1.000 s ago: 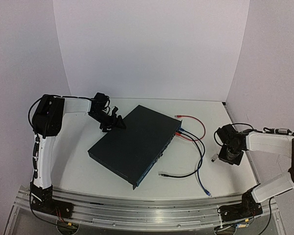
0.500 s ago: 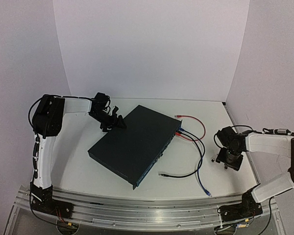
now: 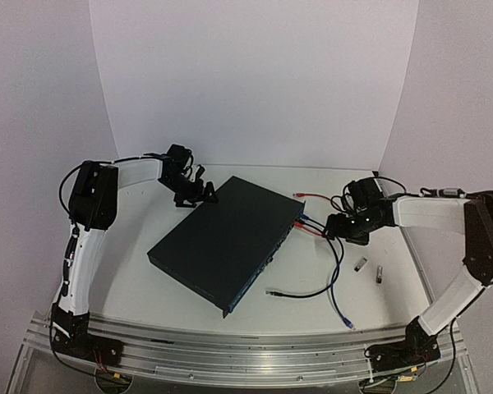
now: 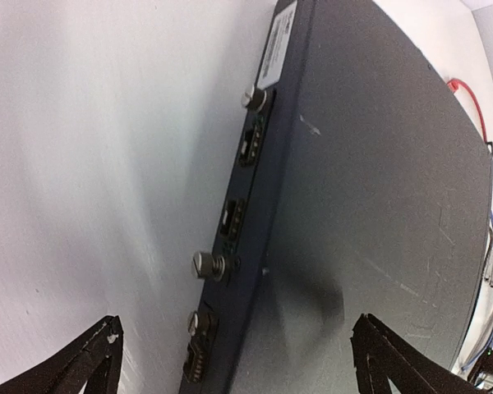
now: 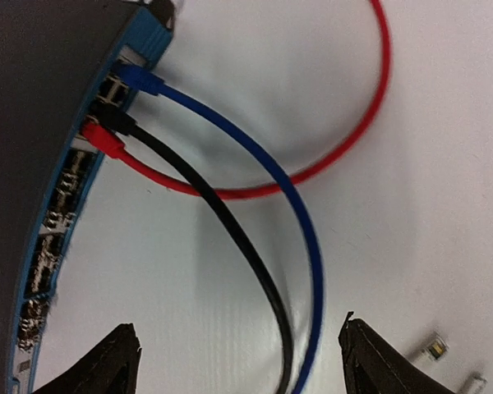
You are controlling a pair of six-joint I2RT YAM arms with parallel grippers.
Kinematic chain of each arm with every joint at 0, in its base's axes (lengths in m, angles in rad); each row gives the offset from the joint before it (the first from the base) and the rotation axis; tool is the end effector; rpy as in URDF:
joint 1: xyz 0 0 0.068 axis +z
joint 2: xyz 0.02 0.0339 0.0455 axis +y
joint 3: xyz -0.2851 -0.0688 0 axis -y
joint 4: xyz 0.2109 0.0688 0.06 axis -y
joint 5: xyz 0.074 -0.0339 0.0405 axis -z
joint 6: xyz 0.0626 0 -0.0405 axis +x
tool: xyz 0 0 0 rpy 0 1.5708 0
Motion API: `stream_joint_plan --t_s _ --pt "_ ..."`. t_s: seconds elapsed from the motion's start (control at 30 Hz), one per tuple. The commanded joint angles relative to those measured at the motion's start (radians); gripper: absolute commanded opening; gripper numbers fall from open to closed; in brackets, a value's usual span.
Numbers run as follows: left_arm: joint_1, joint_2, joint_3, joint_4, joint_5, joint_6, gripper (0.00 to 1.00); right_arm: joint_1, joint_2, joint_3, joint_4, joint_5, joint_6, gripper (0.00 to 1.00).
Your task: Pull the plug from the switch port
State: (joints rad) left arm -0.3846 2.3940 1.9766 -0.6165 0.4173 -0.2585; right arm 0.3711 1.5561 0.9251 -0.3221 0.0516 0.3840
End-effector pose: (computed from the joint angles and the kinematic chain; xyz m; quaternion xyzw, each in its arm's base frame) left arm 0.4663 -0.2161 0.1639 0.1143 0.9379 -0.2715 0.1831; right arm 0.2813 0.1060 0.2113 0.0140 0.9523 0.0892 0.2915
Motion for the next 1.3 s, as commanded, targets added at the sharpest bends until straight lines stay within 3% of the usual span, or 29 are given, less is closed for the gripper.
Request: stream_joint_plan --t_s 0.0,0.13,0.3,0.43,0.73,1.27 --pt "0.006 0.074 0.118 0.006 0.006 0.053 0.97 0.005 0.169 0.136 0.2 -0.28 0.058 0.81" --pt "0.007 0.153 0.227 -0.041 0.049 0.071 0.96 0.014 0.247 0.154 0.383 -0.479 -0.036 0.76" --pt "0.007 0.182 0.219 -0.024 0.04 0.083 0.93 0.034 0.292 0.186 0.356 -0.391 -0.451 0.74" --pt "0.005 0.174 0.165 0.035 0.056 0.081 0.91 0.035 0.338 0.247 0.231 -0.409 -0.616 0.67" --pt "-0.01 0.196 0.126 0.046 0.059 0.102 0.89 0.035 0.391 0.291 0.16 -0.386 -0.764 0.58" --pt "-0.016 0.198 0.119 0.04 0.042 0.065 0.87 0.074 0.443 0.334 0.159 -0.334 -0.828 0.4"
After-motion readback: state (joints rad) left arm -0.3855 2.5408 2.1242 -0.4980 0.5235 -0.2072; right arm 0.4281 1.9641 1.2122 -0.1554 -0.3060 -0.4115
